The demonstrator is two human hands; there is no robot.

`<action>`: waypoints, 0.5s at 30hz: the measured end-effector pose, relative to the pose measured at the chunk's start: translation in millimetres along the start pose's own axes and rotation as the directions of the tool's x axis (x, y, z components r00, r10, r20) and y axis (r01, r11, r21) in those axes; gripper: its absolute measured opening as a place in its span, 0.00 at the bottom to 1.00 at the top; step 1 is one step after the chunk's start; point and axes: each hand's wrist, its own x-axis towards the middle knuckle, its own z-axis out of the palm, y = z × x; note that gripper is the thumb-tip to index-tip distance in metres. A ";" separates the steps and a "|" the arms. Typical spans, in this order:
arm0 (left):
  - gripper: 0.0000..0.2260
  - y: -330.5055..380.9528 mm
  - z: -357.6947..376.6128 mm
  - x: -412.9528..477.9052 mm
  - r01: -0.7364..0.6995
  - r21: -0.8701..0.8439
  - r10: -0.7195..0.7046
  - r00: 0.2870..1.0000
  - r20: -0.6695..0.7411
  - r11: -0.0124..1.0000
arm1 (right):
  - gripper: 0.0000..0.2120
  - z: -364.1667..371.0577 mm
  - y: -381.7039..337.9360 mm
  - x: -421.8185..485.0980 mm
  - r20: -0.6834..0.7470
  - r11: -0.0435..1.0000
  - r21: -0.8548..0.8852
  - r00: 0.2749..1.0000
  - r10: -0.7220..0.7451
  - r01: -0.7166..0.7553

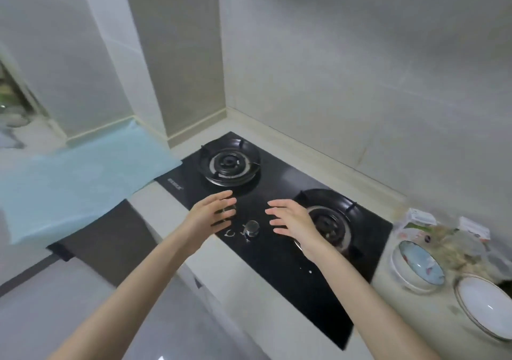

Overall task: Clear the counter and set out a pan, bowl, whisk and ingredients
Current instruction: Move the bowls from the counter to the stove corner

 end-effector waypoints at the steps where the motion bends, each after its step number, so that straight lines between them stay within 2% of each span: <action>1: 0.12 1.9 -32.1 -8.3 -0.014 -0.009 0.013 0.999 -0.038 1.000 | 0.08 28.9 -7.9 1.7 0.039 1.000 -0.026 0.999 -0.008 0.009; 9: 0.13 8.2 -248.1 -93.0 -0.115 -0.132 0.068 0.947 -0.313 0.985 | 0.10 247.6 -49.4 -7.0 0.339 0.989 -0.117 0.940 -0.043 0.087; 15: 0.14 2.5 -392.3 -177.5 -0.194 -0.155 0.087 0.852 -0.517 0.969 | 0.10 417.0 -65.2 -31.3 0.522 0.972 -0.163 0.851 -0.060 0.169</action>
